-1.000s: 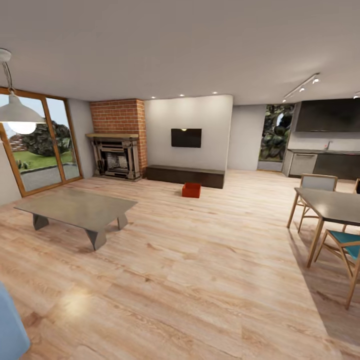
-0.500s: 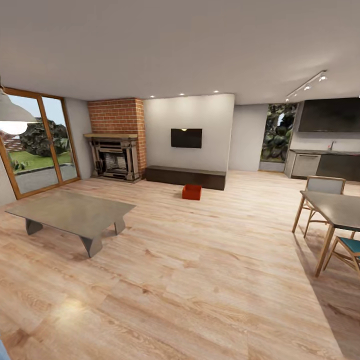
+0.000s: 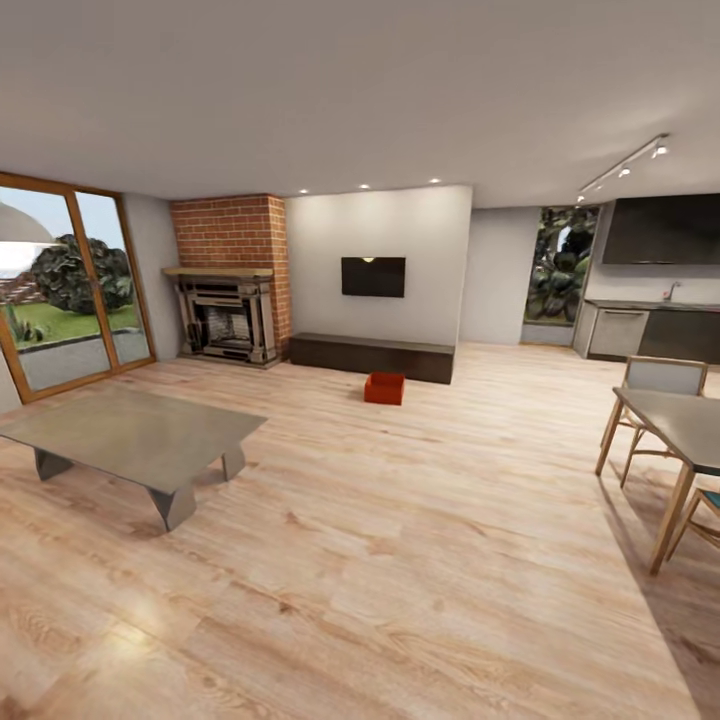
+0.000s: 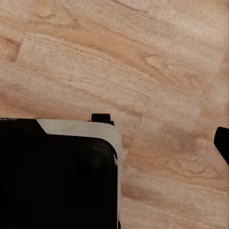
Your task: Move the two storage containers from the living room to the garage. In the garage, place one container on the floor and stack the other container on top of it (either order is fine).
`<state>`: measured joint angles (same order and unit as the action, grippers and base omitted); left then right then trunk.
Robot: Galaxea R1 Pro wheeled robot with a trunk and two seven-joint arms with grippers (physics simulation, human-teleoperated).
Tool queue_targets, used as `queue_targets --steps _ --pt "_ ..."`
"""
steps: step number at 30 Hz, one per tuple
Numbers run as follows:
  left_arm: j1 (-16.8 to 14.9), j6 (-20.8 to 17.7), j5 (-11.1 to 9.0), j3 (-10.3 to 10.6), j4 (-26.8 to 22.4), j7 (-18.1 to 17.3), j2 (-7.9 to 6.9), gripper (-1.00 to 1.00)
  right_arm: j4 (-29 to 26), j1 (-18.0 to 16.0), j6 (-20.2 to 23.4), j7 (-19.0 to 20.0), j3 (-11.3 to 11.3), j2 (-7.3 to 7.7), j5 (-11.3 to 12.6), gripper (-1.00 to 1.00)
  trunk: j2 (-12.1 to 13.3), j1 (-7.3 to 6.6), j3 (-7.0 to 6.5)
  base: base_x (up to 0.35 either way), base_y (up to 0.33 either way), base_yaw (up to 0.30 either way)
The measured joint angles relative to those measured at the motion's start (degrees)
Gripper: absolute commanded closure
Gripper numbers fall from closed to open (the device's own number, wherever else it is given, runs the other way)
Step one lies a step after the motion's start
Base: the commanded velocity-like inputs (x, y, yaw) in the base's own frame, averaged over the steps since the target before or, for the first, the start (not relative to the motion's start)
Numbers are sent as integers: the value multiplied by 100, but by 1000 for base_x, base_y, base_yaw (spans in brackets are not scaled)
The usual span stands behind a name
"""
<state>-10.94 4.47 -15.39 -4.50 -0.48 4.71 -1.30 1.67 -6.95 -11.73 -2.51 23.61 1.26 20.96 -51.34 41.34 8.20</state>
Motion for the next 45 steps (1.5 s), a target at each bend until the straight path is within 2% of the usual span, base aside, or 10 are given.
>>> queue_targets --steps 45 --pt "0 1 1 5 0 0 7 -100 -2 0 0 -1 48 0 11 -100 0 0 0 322 0 0"
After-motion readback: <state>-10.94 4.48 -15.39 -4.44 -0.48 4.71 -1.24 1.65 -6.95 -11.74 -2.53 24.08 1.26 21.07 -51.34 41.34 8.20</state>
